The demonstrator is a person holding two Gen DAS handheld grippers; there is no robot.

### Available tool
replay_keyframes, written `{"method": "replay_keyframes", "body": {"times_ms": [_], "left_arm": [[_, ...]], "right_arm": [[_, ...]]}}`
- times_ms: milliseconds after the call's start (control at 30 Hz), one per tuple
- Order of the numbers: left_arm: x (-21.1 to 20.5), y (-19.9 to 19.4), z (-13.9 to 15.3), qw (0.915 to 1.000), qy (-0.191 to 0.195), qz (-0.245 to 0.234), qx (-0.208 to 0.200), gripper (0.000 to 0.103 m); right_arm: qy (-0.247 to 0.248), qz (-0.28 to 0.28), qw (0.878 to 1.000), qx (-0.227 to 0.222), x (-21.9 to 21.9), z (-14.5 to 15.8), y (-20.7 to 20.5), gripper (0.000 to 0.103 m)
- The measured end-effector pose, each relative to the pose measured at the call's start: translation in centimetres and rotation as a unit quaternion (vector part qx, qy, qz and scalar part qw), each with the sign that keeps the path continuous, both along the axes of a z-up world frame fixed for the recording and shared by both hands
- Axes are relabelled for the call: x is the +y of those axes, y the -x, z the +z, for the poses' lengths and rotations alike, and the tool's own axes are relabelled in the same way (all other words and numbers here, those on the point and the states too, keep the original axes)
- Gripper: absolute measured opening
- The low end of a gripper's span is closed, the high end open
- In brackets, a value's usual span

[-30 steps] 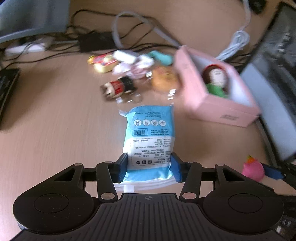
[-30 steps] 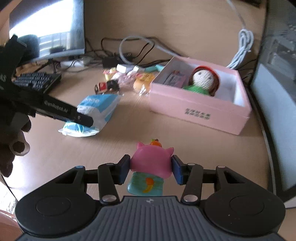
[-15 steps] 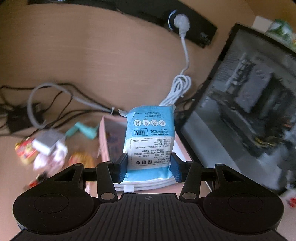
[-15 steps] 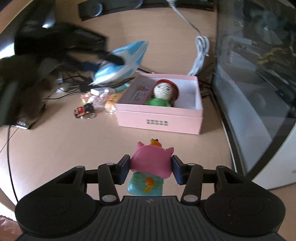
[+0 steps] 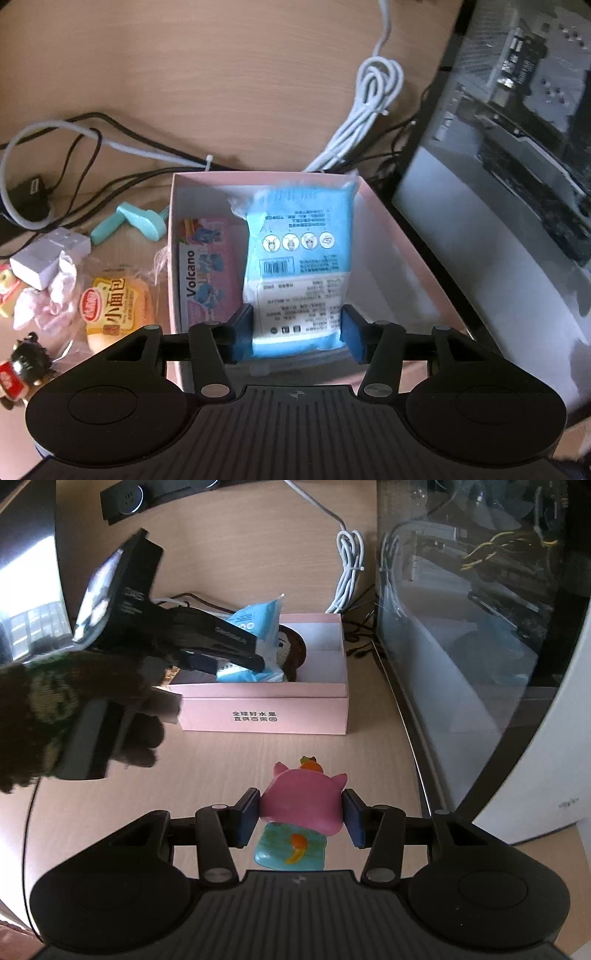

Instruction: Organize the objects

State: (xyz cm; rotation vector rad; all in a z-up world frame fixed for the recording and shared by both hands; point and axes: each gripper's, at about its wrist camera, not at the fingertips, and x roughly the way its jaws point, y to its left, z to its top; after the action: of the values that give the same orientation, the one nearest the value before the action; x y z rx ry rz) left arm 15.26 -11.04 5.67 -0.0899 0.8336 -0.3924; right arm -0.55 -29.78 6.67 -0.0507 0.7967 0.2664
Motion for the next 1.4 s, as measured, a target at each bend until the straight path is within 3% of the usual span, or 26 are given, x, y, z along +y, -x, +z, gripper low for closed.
{"method": "replay_keyframes", "body": {"times_ms": [133,333,567,700,733,767,833,933,1067,1200,1400], "left_arm": [[2.5,1.4,1.2,0.9992,0.028,0.019,0.019,0.055],[6.5,4.5,3.8,0.9959,0.082,0.037,-0.013,0.055],[10.4,6.7,5.0,0.9918,0.112,0.057,-0.026,0.055],[12.8,8.8,4.0,0.9907,0.115,0.071,-0.012,0.055],[13.2,9.2,3.5,0.9913,0.11,0.072,-0.004,0.055],[13.6,9.6,2.9,0.9918,0.103,0.076,0.005,0.055],[14.7,10.6,1.8,0.9916,0.092,0.087,0.022,0.055],[16.6,11.1,0.2,0.9883,0.089,0.114,0.048,0.055],[17.8,10.0,-0.3,0.9861,0.089,0.131,0.05,0.055],[16.9,6.3,0.3,0.9885,0.099,0.107,0.041,0.055],[14.5,-0.4,0.3,0.9899,0.097,0.097,0.036,0.055]], "right_arm": [[0.008,0.008,1.0,-0.003,0.3,-0.1,-0.8,0.048],[0.008,0.006,1.0,-0.019,0.7,0.6,-3.5,0.048],[0.009,0.009,0.996,-0.087,2.9,3.6,-8.8,0.048],[0.028,0.005,0.992,-0.127,5.2,3.9,-13.5,0.048],[0.033,0.007,0.992,-0.119,5.7,3.5,-14.8,0.056],[0.042,0.005,0.994,-0.105,6.2,3.0,-15.9,0.071],[0.053,-0.013,0.995,-0.087,6.5,1.8,-16.9,0.078],[0.038,-0.005,0.997,-0.071,6.4,0.7,-15.1,0.08],[0.042,0.016,0.996,-0.074,6.7,-0.1,-10.9,0.087],[0.035,0.034,0.997,-0.059,6.8,-1.1,-6.8,0.103],[0.03,0.045,0.999,0.005,7.9,-4.5,-2.5,0.103]]}}
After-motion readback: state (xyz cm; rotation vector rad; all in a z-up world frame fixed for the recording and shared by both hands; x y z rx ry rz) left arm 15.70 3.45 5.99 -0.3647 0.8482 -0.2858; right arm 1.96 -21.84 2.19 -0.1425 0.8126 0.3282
